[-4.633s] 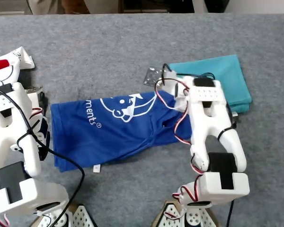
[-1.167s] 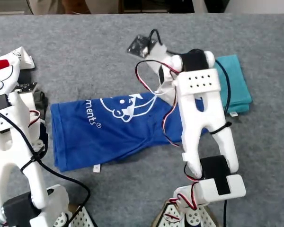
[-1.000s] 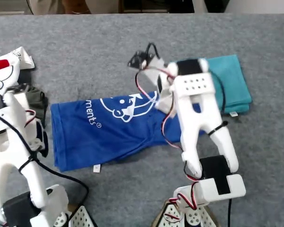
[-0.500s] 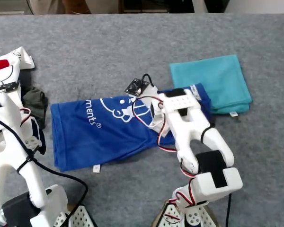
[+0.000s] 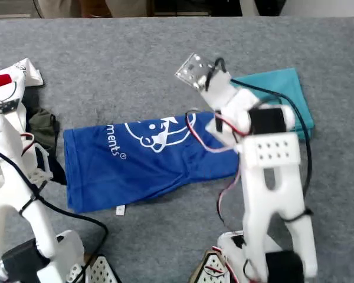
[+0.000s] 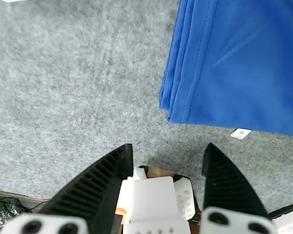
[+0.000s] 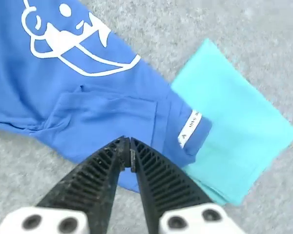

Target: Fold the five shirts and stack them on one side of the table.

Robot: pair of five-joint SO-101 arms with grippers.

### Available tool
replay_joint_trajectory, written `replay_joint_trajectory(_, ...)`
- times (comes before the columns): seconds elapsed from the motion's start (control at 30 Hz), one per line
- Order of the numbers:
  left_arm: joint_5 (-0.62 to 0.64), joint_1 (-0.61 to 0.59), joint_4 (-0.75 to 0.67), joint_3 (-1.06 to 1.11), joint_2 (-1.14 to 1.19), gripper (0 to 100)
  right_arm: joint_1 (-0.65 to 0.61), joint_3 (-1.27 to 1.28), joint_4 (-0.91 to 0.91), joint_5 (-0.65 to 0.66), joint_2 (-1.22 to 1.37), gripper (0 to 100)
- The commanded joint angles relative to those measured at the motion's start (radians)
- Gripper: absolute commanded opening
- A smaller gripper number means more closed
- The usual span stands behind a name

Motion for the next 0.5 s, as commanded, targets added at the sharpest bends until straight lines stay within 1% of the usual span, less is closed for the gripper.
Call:
replay_joint_trajectory(0.0,0.0,-0.005,0.011,-0.084,0.082,24,0.019,0.105,-0.017,-0.008,-0.124,0.2)
replay_joint_trajectory(0.1,0.003,0.003,0.009,-0.138,0.232,24,0.021,0.229,-0.025,-0.006,-0.249,0.2)
replay_joint_trajectory(0.3,0.011,0.086,-0.005,-0.347,0.549,24,0.021,0.453,-0.1,-0.002,-0.503,0.2)
replay_joint_trajectory(0.47,0.048,0.118,-0.015,-0.517,0.74,24,0.021,0.545,-0.117,-0.002,-0.601,0.2)
